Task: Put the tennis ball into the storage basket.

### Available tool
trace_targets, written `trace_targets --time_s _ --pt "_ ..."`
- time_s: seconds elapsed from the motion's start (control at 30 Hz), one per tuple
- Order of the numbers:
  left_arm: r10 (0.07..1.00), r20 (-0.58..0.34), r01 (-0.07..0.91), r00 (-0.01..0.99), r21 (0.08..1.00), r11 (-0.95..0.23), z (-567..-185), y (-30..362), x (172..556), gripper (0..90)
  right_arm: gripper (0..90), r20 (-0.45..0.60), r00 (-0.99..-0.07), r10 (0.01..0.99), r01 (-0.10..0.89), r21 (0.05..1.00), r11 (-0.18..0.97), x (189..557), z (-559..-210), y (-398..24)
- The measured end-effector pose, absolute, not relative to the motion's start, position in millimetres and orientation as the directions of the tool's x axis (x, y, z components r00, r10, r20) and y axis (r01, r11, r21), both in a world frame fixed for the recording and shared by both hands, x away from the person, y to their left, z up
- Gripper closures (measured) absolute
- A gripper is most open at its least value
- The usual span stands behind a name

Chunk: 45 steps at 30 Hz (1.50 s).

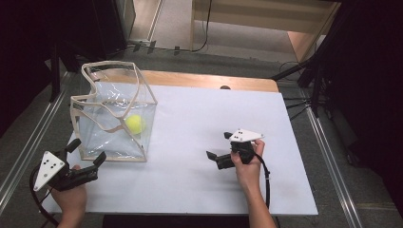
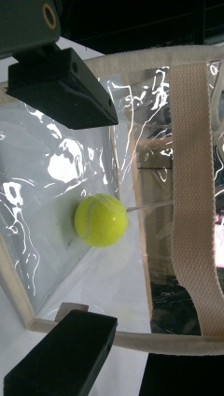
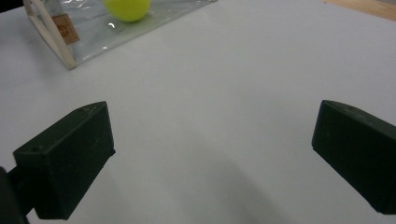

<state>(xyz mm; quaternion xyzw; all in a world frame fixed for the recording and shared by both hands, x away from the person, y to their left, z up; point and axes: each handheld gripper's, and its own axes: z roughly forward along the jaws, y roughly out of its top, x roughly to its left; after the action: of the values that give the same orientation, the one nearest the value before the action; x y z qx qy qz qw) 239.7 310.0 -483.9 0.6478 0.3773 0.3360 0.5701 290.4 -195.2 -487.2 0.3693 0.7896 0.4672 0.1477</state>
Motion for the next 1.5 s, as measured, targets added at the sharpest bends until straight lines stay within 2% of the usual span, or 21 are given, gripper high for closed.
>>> trace_targets --time_s 1.5 --pt "0.875 0.011 0.1 0.484 0.993 -0.068 -485 310 238 5.4 0.0 0.102 -0.461 0.882 0.505 0.847 0.166 228 -500 -331"
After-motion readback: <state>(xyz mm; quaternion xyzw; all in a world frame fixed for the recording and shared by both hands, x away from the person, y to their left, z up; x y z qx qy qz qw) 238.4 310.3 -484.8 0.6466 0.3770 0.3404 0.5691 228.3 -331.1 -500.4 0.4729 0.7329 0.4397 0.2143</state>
